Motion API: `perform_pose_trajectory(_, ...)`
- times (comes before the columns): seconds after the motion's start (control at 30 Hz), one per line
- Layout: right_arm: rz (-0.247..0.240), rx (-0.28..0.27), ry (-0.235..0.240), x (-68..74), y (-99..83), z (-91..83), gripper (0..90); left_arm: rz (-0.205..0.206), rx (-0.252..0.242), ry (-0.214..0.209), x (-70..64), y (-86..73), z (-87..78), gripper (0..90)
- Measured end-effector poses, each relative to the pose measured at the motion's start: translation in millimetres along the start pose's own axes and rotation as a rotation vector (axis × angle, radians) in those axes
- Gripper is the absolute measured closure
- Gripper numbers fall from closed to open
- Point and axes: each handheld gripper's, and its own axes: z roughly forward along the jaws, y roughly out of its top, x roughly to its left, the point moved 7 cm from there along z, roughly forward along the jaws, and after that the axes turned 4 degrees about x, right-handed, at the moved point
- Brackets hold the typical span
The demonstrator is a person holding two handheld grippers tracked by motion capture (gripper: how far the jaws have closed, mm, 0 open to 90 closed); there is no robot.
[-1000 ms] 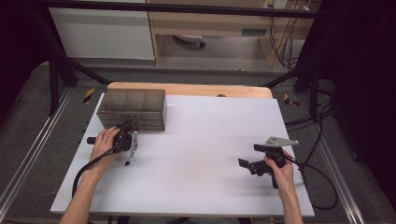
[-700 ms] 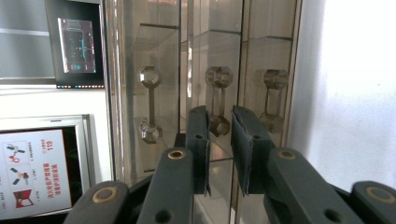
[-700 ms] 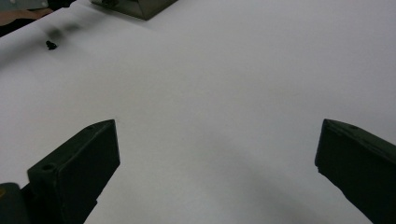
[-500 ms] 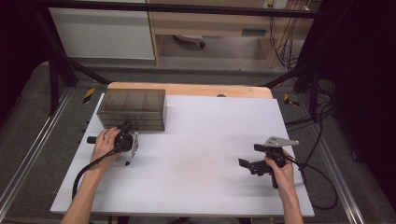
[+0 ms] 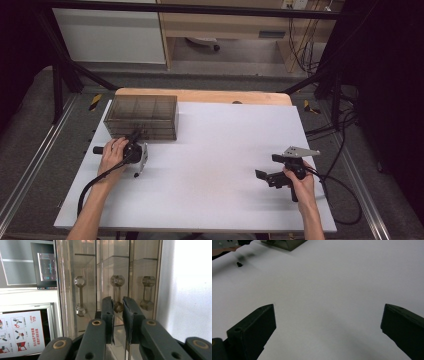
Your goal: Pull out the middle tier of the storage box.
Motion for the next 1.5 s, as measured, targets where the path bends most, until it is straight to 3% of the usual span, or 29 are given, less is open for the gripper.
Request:
perform_pose_trajectory(0.83, 0.001, 0.003, 0.003, 0.3, -0.2, 0.5, 0.5, 0.017, -0.003, 0.027, 1.4, 0.5, -4.5, 79.8)
perform_pose_trajectory(1.5, 0.001, 0.004, 0.002, 0.4, -0.4, 0.7, 0.5, 0.017, -0.012, 0.025, -5.4, 0.2, -16.2, 79.7)
